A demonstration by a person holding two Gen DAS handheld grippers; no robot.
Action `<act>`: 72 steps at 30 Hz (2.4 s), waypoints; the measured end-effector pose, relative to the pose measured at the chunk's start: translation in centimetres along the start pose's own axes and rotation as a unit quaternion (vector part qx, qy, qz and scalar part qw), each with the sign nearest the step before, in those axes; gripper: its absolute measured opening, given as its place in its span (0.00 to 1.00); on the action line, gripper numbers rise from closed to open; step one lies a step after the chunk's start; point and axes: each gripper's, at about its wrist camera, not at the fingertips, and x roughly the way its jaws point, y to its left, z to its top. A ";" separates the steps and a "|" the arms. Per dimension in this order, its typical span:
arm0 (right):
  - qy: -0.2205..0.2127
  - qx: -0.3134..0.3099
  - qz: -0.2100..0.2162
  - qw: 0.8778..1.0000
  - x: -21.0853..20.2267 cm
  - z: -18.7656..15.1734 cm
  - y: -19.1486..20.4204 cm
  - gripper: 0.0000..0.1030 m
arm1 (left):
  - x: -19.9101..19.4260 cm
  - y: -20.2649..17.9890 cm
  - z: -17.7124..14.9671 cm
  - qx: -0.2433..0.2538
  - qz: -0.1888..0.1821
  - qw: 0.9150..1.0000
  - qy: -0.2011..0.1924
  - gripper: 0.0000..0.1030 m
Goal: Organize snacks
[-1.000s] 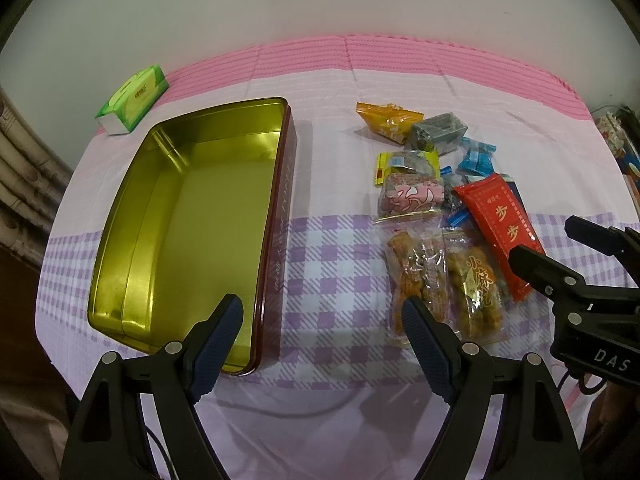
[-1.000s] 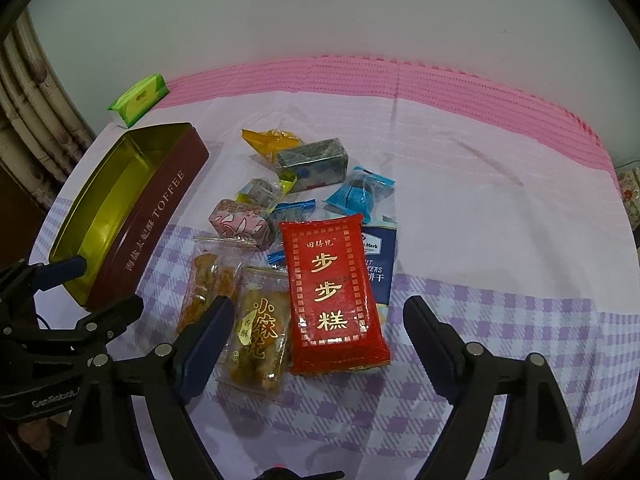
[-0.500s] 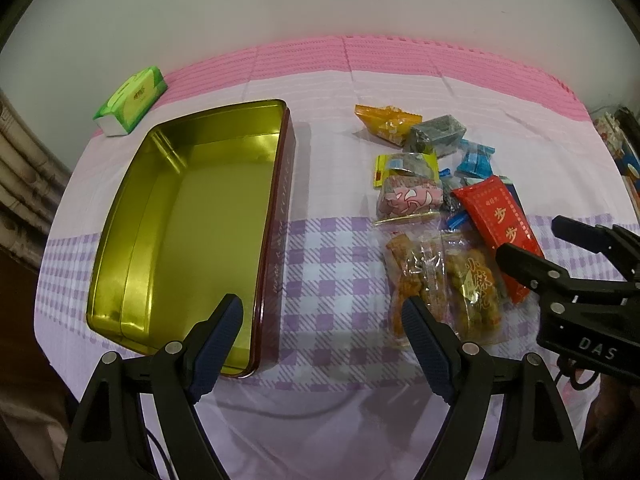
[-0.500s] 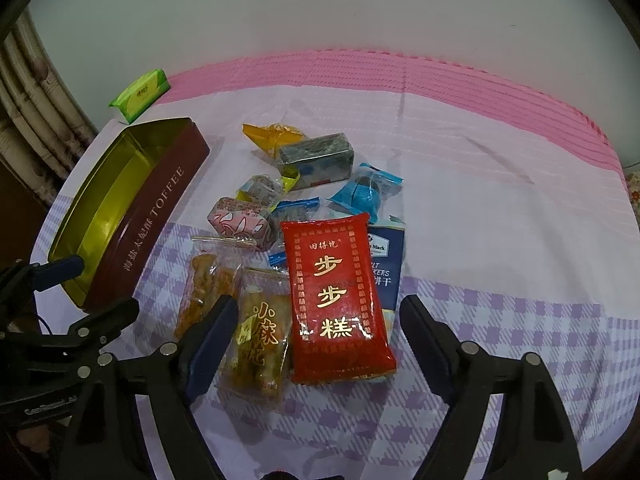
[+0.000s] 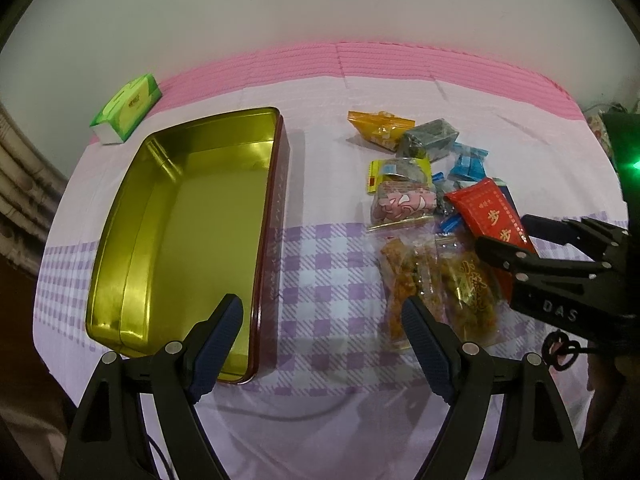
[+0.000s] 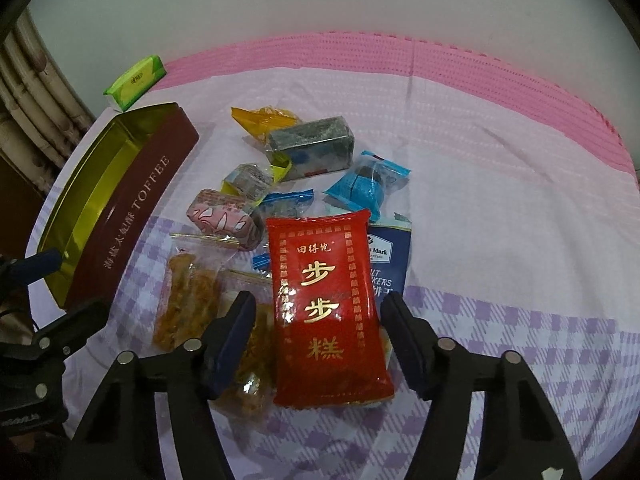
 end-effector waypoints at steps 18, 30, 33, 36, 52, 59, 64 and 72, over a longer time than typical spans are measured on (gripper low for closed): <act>-0.013 -0.029 -0.020 0.999 0.5 0.2 0.1 0.42 | 0.2 -1.9 0.1 0.035 -0.015 0.999 0.004 0.79; -0.025 0.029 -0.028 0.999 -1.0 -0.5 -3.2 0.41 | 1.6 -3.8 0.9 0.047 -0.041 0.998 0.027 0.79; -0.025 0.049 -0.036 0.998 -1.5 -1.0 -4.7 0.41 | 2.1 -4.1 1.1 0.048 -0.043 0.997 0.034 0.78; -0.024 0.069 -0.042 0.996 -1.7 -1.3 -6.2 0.41 | 2.7 -4.3 1.2 0.049 -0.043 0.997 0.045 0.69; -0.014 0.110 -0.052 0.992 -2.1 -2.8 -9.2 0.41 | 6.2 -5.4 2.7 0.047 -0.051 0.995 0.073 0.61; -0.008 0.119 -0.054 0.991 -1.7 -3.0 -9.8 0.41 | 7.5 -5.4 3.0 0.044 -0.060 0.994 0.083 0.44; -0.004 0.121 -0.055 0.991 -1.6 -3.1 -9.9 0.41 | 7.9 -5.1 2.8 0.049 -0.062 0.994 0.080 0.39; 0.000 0.121 -0.060 0.991 -1.3 -3.1 -9.8 0.41 | 7.6 -5.1 2.3 0.049 -0.076 0.993 0.075 0.39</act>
